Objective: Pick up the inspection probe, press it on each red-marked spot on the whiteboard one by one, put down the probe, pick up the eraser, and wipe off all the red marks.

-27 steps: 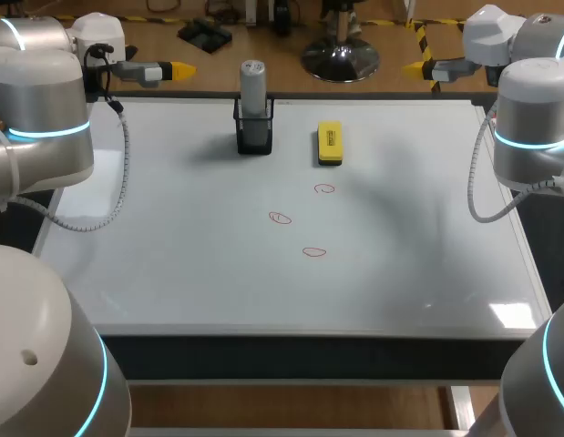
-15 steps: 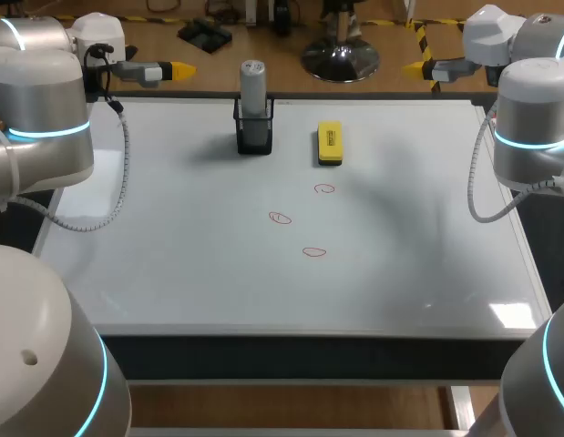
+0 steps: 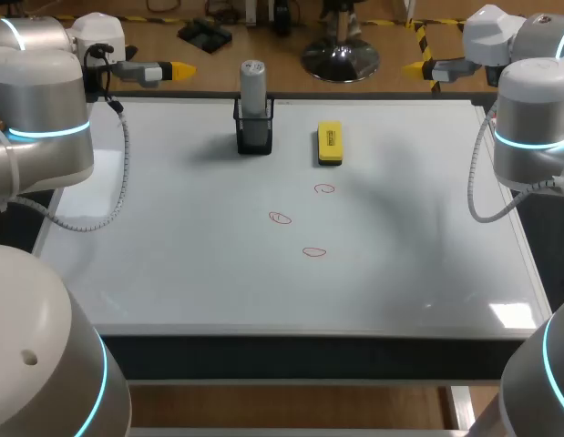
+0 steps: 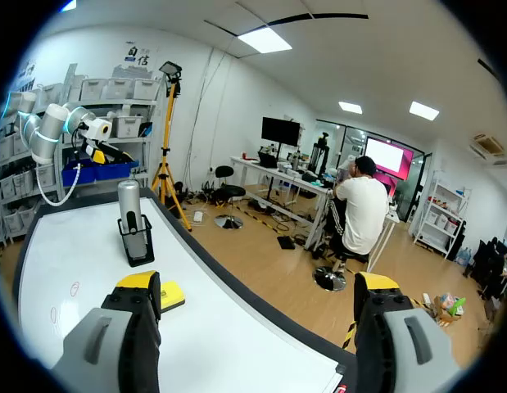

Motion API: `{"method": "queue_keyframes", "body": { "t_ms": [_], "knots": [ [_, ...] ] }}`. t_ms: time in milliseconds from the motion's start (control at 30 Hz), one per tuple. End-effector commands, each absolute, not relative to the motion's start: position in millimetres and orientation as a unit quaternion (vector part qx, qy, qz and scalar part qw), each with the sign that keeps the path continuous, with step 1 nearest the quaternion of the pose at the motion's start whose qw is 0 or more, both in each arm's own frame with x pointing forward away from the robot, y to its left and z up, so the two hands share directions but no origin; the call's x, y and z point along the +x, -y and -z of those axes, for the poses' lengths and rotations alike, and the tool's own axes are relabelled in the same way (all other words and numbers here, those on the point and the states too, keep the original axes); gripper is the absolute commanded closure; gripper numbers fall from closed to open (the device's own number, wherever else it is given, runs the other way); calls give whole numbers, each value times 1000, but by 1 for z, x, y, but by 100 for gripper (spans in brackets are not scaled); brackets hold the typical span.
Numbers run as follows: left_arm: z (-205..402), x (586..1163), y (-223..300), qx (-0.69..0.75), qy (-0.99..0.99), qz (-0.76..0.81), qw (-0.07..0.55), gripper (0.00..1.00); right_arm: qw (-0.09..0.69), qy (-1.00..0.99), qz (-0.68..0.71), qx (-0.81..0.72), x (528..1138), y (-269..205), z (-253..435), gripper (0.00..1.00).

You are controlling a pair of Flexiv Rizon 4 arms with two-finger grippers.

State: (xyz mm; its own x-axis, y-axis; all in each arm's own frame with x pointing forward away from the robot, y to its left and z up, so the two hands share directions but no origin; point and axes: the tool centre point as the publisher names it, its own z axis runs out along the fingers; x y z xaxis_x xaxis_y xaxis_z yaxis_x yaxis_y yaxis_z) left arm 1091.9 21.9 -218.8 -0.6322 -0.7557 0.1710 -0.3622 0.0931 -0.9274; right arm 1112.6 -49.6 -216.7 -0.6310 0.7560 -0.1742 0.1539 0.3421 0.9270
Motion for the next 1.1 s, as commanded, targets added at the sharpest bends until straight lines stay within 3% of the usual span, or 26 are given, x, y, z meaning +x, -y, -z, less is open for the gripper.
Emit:
{"method": "queue_keyframes", "body": {
  "t_ms": [33,533,867,1100],
  "knots": [
    [218,1092,-22,-390,-718,548,178,0,307,-759,-489,300,1113,50,217,0],
    [218,1092,-22,-390,-718,548,178,0,307,-759,-489,300,1113,50,217,0],
    [218,1082,-2,-265,-739,596,168,0,307,-759,-489,300,1113,50,217,0],
    [214,1071,15,-143,-731,656,118,0,307,-759,-489,300,1113,50,217,0]
  ]
}}
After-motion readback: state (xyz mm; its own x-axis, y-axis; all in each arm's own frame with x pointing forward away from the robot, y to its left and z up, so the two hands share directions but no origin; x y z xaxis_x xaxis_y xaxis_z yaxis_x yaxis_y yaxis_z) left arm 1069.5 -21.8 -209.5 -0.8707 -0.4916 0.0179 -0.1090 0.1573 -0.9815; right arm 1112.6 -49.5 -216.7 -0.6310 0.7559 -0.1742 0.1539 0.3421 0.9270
